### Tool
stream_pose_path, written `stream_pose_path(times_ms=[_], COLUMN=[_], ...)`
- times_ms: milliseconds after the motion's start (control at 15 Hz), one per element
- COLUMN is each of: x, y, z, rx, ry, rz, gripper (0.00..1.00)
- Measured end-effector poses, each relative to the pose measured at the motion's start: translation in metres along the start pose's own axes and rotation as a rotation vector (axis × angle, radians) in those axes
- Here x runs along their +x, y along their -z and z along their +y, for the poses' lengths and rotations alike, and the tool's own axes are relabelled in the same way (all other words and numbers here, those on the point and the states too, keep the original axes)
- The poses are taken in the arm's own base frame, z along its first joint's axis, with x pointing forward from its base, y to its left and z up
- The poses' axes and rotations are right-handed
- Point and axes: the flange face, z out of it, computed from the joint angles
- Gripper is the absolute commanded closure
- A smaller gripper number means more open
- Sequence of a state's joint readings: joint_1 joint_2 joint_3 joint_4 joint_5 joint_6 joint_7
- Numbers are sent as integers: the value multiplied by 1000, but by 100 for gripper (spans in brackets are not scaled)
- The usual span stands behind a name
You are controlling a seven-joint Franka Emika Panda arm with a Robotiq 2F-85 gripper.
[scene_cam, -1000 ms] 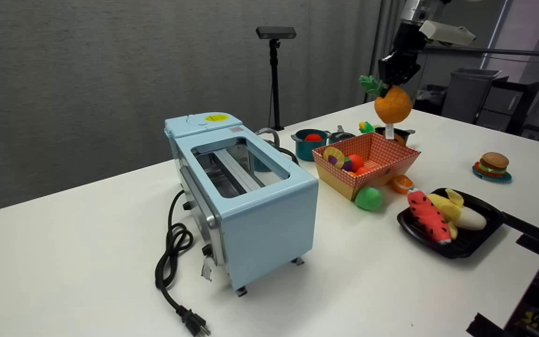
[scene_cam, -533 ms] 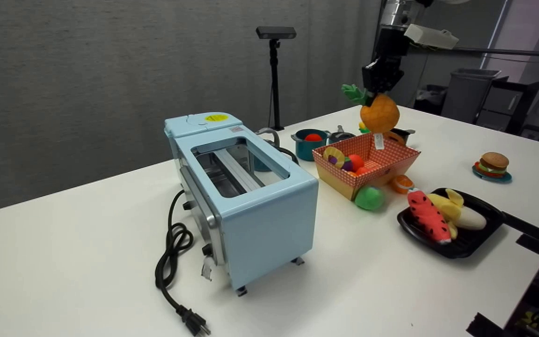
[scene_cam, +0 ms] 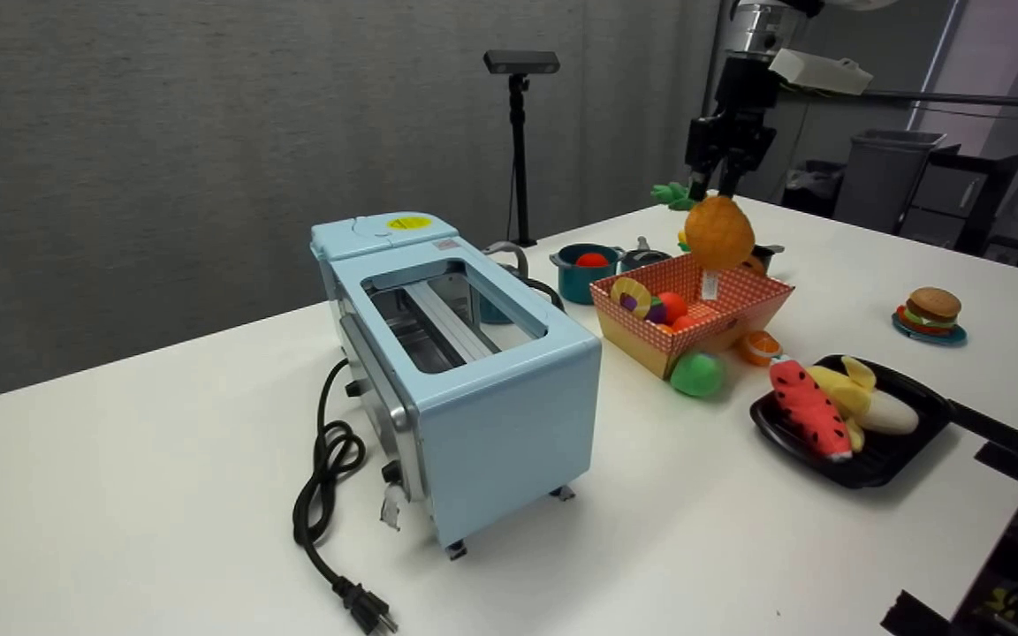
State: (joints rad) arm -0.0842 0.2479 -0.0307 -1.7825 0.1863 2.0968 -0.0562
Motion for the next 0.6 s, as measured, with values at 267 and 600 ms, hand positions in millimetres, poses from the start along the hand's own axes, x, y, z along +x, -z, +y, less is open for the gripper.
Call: stream_pose_path(times_ms=[267,600], x=[-1,-3], y=[1,2], z=[12,23], rx=[-3,-1], ry=[-19,-38], rz=[-12,-27], gripper=[0,0])
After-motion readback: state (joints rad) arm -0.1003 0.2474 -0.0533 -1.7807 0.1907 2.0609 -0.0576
